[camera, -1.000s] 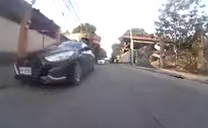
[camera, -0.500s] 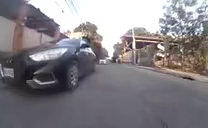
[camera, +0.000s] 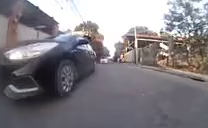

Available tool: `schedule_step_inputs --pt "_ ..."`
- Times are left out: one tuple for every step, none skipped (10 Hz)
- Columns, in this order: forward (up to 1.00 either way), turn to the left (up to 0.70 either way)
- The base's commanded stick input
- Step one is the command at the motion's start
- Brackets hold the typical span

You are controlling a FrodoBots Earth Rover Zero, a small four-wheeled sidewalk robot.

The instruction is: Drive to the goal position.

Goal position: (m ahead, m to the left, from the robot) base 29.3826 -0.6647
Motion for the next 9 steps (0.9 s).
schedule_step_inputs --pt "1.00 0.01" --pt "1.00 0.00" --pt "1.00 -0.23" --pt "1.00 -0.34" --pt "1.00 -0.14" --pt "1.00 0.01" --pt "1.00 0.01" --pt "1.00 0.01" --pt "1.00 0.01"
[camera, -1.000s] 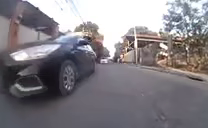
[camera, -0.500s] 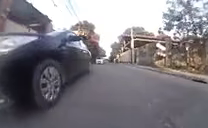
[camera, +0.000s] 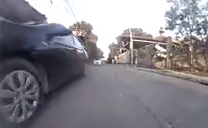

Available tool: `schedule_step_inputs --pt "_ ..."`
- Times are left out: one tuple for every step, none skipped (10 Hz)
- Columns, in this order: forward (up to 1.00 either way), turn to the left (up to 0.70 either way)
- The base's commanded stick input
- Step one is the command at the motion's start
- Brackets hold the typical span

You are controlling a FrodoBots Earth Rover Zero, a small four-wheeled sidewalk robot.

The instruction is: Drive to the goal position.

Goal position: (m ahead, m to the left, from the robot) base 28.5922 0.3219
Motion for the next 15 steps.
schedule_step_inputs --pt "1.00 0.01" --pt "1.00 0.01" --pt "1.00 0.01" --pt "1.00 0.01" --pt "1.00 0.01" --pt "1.00 0.01" --pt "1.00 0.01" --pt "1.00 0.01" --pt "1.00 0.01" --pt "1.00 0.01" --pt "1.00 0.01" --pt "1.00 0.01" --pt "1.00 0.01" --pt "1.00 0.01" --pt "1.00 0.01"
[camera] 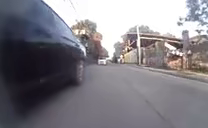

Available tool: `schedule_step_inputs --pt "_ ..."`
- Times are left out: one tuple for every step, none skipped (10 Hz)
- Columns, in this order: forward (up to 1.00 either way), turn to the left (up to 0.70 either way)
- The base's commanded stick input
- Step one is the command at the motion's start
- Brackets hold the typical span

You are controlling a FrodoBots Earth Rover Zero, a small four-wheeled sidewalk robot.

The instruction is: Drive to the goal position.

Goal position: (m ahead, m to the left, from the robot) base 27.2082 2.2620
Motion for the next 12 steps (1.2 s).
schedule_step_inputs --pt "1.00 0.01" --pt "1.00 0.01" --pt "1.00 -0.07" --pt "1.00 -0.32" --pt "1.00 -0.11" --pt "1.00 -0.20" --pt "1.00 -0.05" --pt "1.00 -0.23" --pt "1.00 -0.22" --pt "1.00 0.01" --pt "1.00 0.01" --pt "1.00 0.01"
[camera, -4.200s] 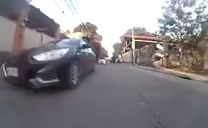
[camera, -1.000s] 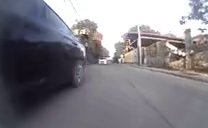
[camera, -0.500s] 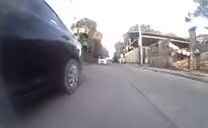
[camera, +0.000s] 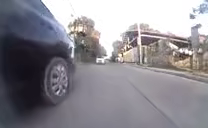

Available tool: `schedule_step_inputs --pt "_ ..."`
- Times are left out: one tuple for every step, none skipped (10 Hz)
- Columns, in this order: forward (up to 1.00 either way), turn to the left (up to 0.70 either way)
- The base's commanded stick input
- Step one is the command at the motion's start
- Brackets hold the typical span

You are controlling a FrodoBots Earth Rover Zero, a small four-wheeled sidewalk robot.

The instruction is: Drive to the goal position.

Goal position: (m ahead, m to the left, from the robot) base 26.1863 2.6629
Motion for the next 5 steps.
schedule_step_inputs --pt "1.00 0.01" --pt "1.00 0.01" --pt "1.00 0.01" --pt "1.00 0.01" --pt "1.00 0.01"
